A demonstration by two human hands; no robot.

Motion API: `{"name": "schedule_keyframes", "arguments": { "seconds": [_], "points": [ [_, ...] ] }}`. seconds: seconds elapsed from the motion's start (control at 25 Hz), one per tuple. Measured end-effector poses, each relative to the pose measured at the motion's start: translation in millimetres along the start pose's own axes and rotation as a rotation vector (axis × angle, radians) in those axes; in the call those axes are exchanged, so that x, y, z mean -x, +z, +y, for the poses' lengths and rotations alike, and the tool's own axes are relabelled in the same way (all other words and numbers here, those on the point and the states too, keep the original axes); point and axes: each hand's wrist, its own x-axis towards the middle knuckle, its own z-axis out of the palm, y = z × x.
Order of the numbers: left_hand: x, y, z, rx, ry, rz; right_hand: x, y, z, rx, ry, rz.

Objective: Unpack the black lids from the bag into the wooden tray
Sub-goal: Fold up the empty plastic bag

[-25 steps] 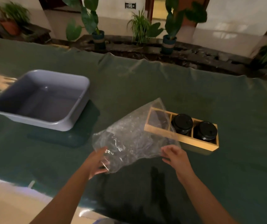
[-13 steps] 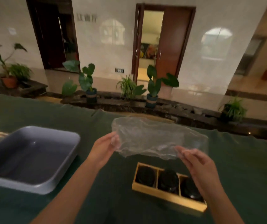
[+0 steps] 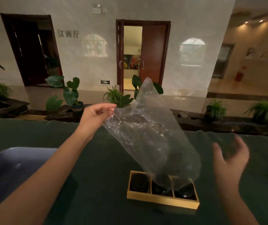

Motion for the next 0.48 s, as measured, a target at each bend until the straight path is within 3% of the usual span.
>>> {"name": "schedule_keyframes", "arguments": {
  "seconds": [0.08,0.16,0.28,0.48],
  "points": [
    [-3.0,14.3,10.6,0.018,0.021,-0.058,-18.1,18.3,-48.1,0.017,-0.252,-0.254],
    [-3.1,29.1,19.0,0.026,0.038,-0.116,-29.4,45.1,-81.7,0.018,-0.251,-0.568],
    [0.0,42.5,26.7,0.051,0.052,-0.182,-33.0,73.6,-94.1,-0.156,0.068,-0.832],
    [4.0,39.0,21.4,0.107,0.045,-0.264,-33.5,81.5,-56.5,-0.227,0.366,-0.887]
  ]
}}
